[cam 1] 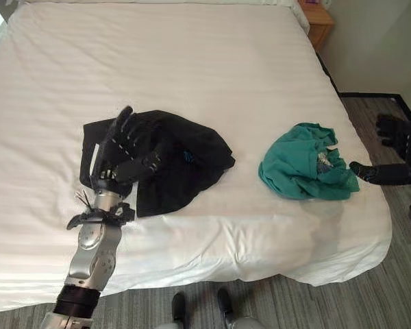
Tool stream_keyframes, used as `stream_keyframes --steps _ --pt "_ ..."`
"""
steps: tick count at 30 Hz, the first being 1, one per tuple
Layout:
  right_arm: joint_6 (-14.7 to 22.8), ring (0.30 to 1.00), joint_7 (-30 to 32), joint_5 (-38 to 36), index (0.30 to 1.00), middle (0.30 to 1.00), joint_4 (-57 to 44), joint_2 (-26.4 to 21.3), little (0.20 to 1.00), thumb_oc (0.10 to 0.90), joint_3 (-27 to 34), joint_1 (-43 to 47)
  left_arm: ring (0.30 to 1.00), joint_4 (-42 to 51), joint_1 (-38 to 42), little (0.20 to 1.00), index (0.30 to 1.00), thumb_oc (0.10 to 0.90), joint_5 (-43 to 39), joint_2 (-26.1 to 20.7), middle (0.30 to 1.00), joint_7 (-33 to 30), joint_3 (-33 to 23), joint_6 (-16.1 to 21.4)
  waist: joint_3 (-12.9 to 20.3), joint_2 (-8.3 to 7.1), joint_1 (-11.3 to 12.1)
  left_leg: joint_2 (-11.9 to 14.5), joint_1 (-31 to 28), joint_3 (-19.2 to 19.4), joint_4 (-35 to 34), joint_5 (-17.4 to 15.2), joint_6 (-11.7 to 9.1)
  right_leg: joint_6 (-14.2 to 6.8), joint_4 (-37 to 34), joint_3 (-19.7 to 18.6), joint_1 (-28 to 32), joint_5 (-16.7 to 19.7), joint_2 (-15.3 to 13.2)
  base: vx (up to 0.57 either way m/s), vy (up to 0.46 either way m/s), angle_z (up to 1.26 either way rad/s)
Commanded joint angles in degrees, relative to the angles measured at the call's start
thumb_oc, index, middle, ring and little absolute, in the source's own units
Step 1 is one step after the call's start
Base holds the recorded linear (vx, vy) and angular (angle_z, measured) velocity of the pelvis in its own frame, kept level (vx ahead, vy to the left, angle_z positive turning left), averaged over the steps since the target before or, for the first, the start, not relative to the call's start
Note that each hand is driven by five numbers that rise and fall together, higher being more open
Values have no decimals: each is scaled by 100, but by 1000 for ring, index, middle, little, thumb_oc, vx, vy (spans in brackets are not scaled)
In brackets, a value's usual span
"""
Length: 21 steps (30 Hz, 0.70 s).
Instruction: Pick up bed clothes into laundry basket.
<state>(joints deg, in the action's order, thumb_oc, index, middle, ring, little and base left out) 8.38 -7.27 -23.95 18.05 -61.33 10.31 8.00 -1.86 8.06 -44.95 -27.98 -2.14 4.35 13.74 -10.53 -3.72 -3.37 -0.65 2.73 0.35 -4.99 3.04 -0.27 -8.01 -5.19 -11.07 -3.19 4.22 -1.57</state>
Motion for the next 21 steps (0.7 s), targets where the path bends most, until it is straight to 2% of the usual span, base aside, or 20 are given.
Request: stream_keyframes --steps 1,2,3,7,8,9,10,11,12,14,15,18,21 --pt "185 900 -20 335 900 900 543 -774 900 800 -294 432 900 486 456 900 900 800 -30 -146 900 246 -260 353 425 -42 160 256 -264 17 -1 -435 -361 32 19 -12 25 -207 -19 -8 -37 12" --pt "111 900 -94 444 900 900 926 -860 900 800 -603 554 900 500 414 900 900 800 -115 -204 900 308 -245 324 380 -20 245 240 -232 -82 -1 -400 -362 52 19 22 42 -212 -29 -7 -25 13" --pt "122 900 -94 440 900 900 961 -864 900 800 -681 636 900 500 402 900 900 800 -117 -204 900 310 -268 324 380 -17 212 239 -231 -92 -1 -398 -362 52 19 32 46 -215 -31 -5 -27 18" --pt "4 900 -177 519 900 900 1766 -712 900 800 -1175 927 900 453 334 900 900 800 -170 -282 900 326 -284 319 298 64 358 200 -156 -279 -1 -331 -365 70 19 135 73 -237 -82 -7 -26 33" --pt "-62 900 -197 686 900 900 2230 -643 900 800 -1482 1149 900 426 329 900 900 800 -181 -317 900 359 -244 308 273 107 428 166 -107 -375 -1 -300 -369 84 19 191 76 -247 -107 -4 -27 20" --pt "-53 900 -197 683 900 900 2258 -641 900 800 -1541 1212 900 424 322 900 900 800 -182 -316 900 360 -262 310 274 109 404 164 -104 -382 -1 -298 -369 84 19 197 76 -248 -109 2 -34 18" --pt "-54 900 -154 799 900 900 2436 -592 900 800 -1648 1305 900 420 315 900 900 800 -187 -321 900 378 -224 308 255 139 459 153 -84 -432 -1 -286 -368 92 19 233 79 -259 -119 -1 -48 20" --pt "-31 900 177 1009 900 900 2812 -418 900 800 -1790 1616 900 406 318 900 900 800 -212 -323 900 392 -145 309 229 201 520 125 -40 -512 -1 -260 -362 97 19 281 66 -265 -139 -1 -48 20" --pt "-24 900 184 1010 900 900 2835 -410 900 800 -1834 1666 900 402 315 900 900 800 -212 -325 900 393 -159 310 228 200 501 123 -36 -517 -1 -258 -362 97 19 285 65 -265 -141 -19 -56 19" --pt "29 900 682 1001 900 900 3358 80 900 800 -1825 2159 900 462 397 900 900 800 -284 -393 900 321 -96 389 77 367 676 60 197 -629 -1 -168 -370 119 19 330 -121 -253 -187 -89 -62 17" --pt "30 900 685 1000 900 900 3372 84 900 800 -1853 2193 900 459 396 900 900 800 -286 -393 900 322 -109 390 90 367 660 59 218 -633 -1 -163 -370 119 19 333 -140 -250 -187 -106 -58 19" --pt "-13 900 855 1141 900 900 3611 188 900 800 -2286 2957 900 626 254 900 900 800 -319 -486 900 395 -70 329 52 595 869 10 528 -761 -1 -16 -445 152 19 384 -427 -233 -224 -43 -50 8" --pt "32 900 862 957 900 900 3518 210 900 800 -2408 3308 900 610 56 900 900 800 -353 -408 900 432 -56 325 49 666 925 -1 604 -793 -1 28 -462 153 19 417 -466 -247 -216 31 -52 -1"
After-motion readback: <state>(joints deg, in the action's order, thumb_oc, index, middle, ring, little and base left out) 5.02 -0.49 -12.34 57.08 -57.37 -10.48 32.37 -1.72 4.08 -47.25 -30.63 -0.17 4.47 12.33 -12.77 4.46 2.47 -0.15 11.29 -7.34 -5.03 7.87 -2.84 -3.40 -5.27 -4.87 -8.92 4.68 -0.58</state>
